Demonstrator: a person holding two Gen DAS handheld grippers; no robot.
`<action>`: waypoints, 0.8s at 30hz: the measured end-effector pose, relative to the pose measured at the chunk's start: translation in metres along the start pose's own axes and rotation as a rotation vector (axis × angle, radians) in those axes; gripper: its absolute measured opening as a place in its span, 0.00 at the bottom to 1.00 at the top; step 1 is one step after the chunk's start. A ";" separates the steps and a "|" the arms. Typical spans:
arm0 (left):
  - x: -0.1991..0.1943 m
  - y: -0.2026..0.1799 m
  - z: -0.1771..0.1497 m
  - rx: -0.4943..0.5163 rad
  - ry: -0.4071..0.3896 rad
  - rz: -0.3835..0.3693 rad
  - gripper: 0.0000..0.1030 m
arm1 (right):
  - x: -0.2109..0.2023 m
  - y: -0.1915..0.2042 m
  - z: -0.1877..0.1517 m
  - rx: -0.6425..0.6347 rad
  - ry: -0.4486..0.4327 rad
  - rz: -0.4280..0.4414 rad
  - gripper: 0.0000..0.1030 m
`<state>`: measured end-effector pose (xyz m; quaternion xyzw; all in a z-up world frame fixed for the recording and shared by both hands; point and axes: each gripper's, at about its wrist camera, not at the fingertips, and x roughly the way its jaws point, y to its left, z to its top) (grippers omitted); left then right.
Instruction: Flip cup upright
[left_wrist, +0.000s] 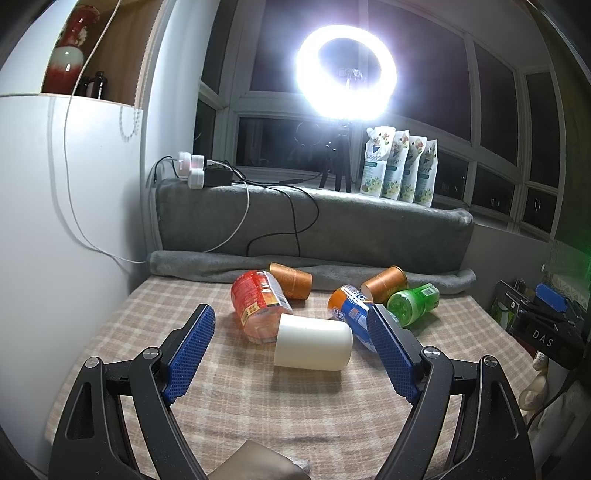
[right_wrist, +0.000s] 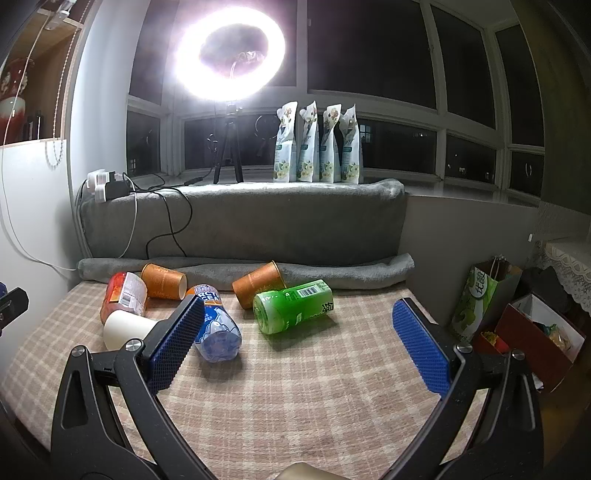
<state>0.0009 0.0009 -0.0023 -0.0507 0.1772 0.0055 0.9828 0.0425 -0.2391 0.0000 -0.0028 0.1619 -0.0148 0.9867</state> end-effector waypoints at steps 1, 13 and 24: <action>0.000 0.000 0.000 -0.001 0.000 0.000 0.82 | 0.004 -0.001 -0.003 0.000 0.001 0.000 1.00; 0.002 0.001 -0.004 -0.002 0.008 0.001 0.82 | 0.017 0.000 -0.008 0.017 0.040 0.025 1.00; 0.011 0.002 -0.014 0.019 0.053 -0.009 0.82 | 0.091 -0.030 -0.011 0.202 0.261 0.161 1.00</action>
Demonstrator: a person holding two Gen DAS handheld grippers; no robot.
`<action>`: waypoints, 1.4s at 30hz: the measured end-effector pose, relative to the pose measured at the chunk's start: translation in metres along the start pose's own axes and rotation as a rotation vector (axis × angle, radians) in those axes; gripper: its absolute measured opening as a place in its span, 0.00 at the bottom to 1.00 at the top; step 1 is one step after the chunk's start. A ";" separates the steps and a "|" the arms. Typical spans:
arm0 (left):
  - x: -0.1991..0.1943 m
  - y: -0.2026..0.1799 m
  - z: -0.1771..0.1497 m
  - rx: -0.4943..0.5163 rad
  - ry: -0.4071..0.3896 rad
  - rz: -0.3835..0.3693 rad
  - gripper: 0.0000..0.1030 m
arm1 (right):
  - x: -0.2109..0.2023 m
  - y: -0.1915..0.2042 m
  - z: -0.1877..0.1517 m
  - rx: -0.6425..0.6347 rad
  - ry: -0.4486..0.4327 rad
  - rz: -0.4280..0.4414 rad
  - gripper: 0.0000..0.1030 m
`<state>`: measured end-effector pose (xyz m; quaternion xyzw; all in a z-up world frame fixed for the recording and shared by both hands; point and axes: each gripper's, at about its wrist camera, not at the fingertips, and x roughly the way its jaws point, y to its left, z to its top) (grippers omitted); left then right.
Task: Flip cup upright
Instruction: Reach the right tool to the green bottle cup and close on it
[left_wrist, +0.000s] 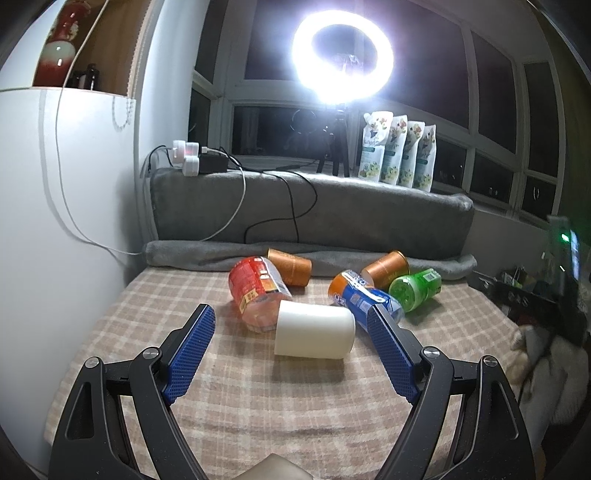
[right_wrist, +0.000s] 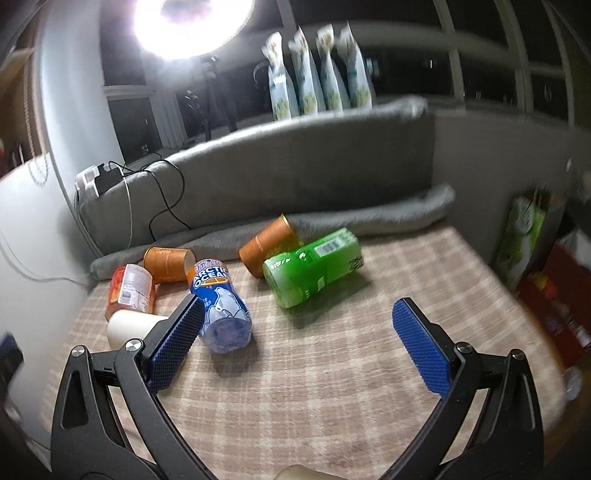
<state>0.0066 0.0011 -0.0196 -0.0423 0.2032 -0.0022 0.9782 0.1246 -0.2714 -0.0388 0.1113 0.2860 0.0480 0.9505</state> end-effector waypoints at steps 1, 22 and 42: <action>0.000 0.000 -0.001 0.001 0.005 -0.001 0.82 | 0.007 -0.004 0.004 0.028 0.022 0.019 1.00; 0.009 0.009 -0.003 -0.001 0.046 0.034 0.82 | 0.170 -0.080 0.024 0.675 0.399 0.230 0.82; 0.011 0.019 -0.003 -0.012 0.048 0.054 0.82 | 0.202 -0.082 0.028 0.761 0.443 0.242 0.66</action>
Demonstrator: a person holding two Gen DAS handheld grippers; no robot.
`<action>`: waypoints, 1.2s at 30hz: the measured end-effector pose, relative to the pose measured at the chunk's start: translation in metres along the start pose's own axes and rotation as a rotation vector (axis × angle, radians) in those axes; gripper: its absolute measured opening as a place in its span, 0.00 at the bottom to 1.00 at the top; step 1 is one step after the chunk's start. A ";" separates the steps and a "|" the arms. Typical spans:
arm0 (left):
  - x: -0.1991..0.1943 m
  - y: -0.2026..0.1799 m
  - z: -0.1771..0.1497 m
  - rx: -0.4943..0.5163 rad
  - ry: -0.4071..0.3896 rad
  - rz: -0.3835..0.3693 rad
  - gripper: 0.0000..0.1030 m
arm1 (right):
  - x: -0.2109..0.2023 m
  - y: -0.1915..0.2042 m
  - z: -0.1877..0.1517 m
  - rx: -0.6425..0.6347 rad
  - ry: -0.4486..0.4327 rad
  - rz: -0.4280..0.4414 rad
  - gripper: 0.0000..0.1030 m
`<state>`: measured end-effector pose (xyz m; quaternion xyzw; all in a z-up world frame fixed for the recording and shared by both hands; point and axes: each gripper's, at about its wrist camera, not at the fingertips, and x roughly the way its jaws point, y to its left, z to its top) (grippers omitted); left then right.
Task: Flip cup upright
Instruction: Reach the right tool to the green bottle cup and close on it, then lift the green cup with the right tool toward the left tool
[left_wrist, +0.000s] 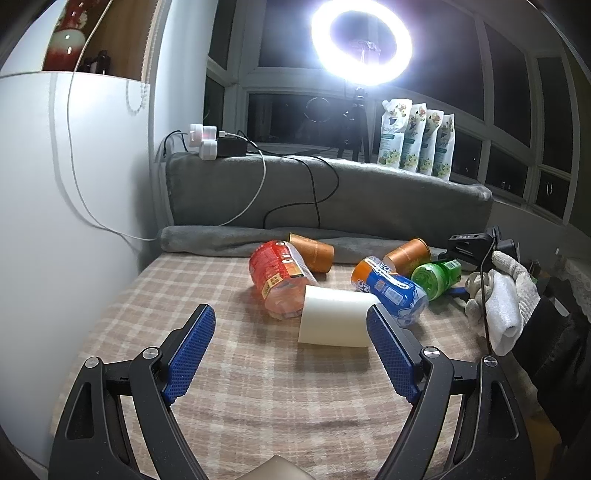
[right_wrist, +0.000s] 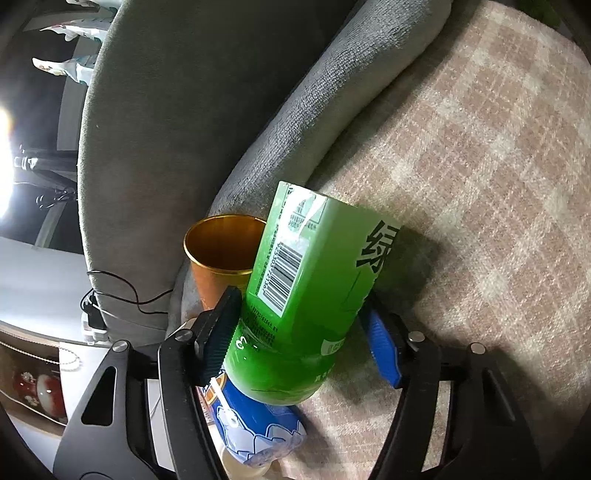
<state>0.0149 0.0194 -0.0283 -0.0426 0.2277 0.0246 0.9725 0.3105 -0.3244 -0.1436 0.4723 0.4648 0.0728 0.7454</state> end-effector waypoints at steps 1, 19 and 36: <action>0.000 0.000 0.000 0.000 0.000 0.000 0.82 | -0.002 0.000 0.001 -0.003 0.002 0.005 0.65; -0.006 -0.008 -0.001 0.018 -0.005 -0.015 0.82 | -0.075 -0.009 -0.024 -0.224 0.099 0.116 0.65; 0.000 -0.007 -0.005 -0.033 0.096 -0.094 0.82 | -0.057 0.027 -0.162 -0.700 0.516 0.087 0.65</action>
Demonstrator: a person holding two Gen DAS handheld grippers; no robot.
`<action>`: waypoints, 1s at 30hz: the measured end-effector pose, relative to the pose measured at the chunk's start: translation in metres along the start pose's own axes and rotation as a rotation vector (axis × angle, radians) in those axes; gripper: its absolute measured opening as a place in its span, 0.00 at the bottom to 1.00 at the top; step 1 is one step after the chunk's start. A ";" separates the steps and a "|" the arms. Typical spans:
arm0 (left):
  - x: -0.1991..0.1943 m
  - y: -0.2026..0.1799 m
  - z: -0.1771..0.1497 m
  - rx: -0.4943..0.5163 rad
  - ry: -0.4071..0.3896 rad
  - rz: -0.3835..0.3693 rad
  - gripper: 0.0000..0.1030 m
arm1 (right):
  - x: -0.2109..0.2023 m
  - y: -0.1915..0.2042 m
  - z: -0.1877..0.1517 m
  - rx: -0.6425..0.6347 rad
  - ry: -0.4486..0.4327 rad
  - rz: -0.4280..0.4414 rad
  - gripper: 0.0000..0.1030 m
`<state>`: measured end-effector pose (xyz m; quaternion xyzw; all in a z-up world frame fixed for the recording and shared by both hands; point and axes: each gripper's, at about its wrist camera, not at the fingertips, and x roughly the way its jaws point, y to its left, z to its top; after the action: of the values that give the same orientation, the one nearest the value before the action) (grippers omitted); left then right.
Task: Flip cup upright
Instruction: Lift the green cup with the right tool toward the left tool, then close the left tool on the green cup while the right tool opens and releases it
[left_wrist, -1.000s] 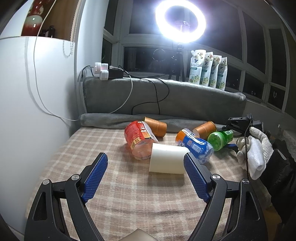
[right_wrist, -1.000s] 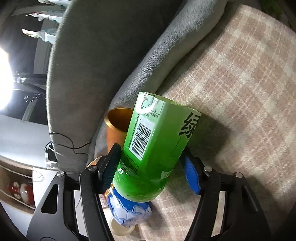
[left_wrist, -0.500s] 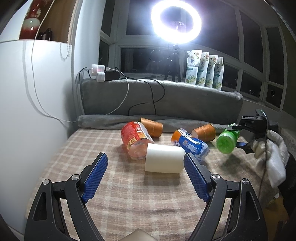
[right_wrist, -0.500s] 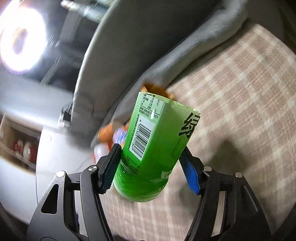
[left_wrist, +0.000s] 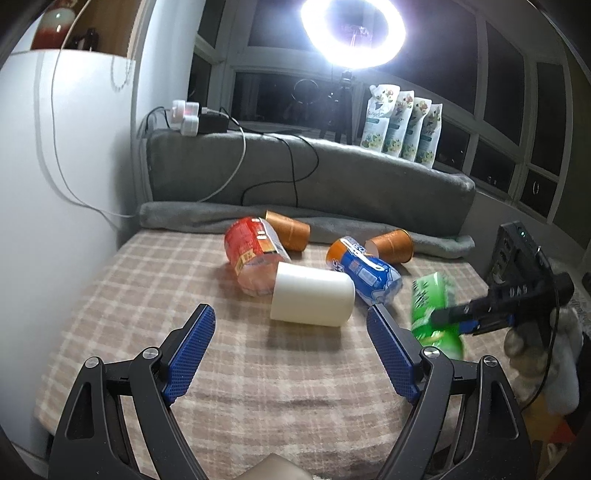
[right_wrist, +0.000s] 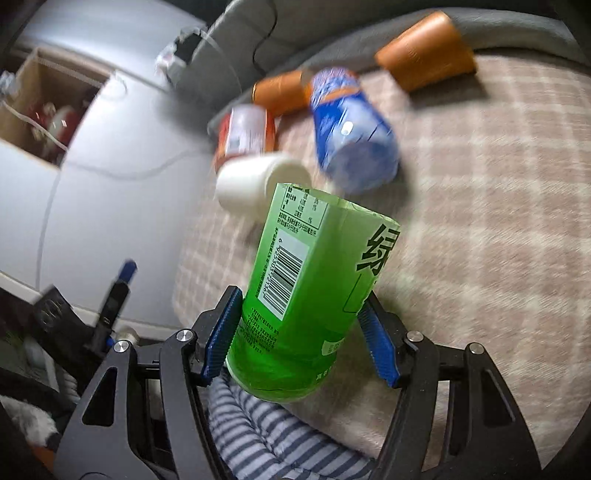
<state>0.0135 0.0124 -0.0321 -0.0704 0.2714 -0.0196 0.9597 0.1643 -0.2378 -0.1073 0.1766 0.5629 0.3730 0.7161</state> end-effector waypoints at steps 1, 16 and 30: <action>0.001 0.000 0.000 -0.005 0.010 -0.011 0.82 | 0.006 0.002 -0.003 -0.012 0.023 -0.004 0.65; 0.023 0.009 -0.007 -0.134 0.147 -0.147 0.82 | 0.055 0.060 -0.009 -0.179 0.051 -0.171 0.68; 0.089 -0.004 -0.005 -0.283 0.378 -0.372 0.80 | -0.016 0.029 -0.041 -0.034 -0.200 -0.217 0.76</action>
<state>0.0868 0.0010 -0.0813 -0.2471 0.4275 -0.1700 0.8528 0.1152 -0.2368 -0.0896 0.1389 0.4980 0.2832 0.8078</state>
